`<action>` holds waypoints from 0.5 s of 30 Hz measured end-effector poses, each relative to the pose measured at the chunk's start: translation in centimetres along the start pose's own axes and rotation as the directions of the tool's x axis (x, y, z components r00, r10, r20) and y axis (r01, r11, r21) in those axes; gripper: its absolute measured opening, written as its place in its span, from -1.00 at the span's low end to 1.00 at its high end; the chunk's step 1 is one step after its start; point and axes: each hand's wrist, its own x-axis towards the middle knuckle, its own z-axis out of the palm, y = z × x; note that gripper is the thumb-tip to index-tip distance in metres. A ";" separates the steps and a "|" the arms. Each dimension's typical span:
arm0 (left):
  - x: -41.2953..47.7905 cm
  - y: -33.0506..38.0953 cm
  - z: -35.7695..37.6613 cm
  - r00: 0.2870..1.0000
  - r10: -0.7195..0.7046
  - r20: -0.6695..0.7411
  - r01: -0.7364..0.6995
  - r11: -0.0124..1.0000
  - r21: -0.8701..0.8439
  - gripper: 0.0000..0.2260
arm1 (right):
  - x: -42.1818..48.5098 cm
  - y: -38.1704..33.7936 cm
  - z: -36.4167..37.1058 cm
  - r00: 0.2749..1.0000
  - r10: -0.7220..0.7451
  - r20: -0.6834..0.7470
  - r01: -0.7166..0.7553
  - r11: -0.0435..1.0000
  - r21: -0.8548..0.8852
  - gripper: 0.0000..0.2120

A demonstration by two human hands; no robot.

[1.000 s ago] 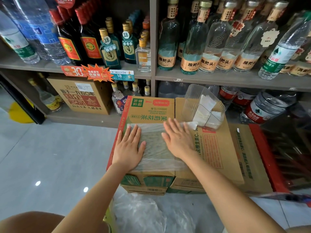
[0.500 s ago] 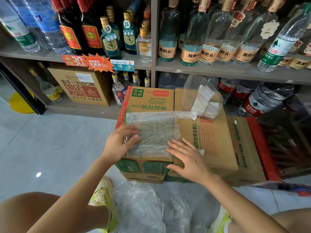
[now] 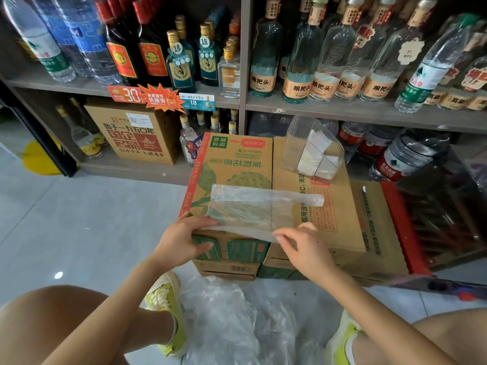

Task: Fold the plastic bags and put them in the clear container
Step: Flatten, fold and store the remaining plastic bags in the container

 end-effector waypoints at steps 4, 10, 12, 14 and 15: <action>1.3 0.6 -0.5 0.978 -0.200 -0.057 0.191 0.972 -0.135 -0.87 | 2.3 -0.6 -1.1 0.977 0.137 0.164 -0.152 0.985 0.081 -0.77; 4.5 1.4 -0.2 0.935 -0.299 -0.189 0.291 0.954 -0.069 -0.82 | 7.5 0.1 -1.3 0.979 0.176 0.102 -0.164 0.980 -0.114 -0.75; 5.4 1.2 0.1 0.922 -0.323 -0.212 0.318 0.946 -0.057 -0.81 | 9.1 0.5 -1.1 0.972 0.201 0.126 -0.176 0.967 -0.184 -0.74; 6.1 1.1 0.2 0.912 -0.345 -0.223 0.342 0.938 -0.052 -0.82 | 10.2 1.1 -0.6 0.960 0.235 0.150 -0.204 0.959 -0.197 -0.74; 6.4 1.1 0.3 0.907 -0.352 -0.231 0.351 0.935 -0.045 -0.81 | 10.6 1.3 -0.4 0.955 0.251 0.161 -0.218 0.956 -0.195 -0.74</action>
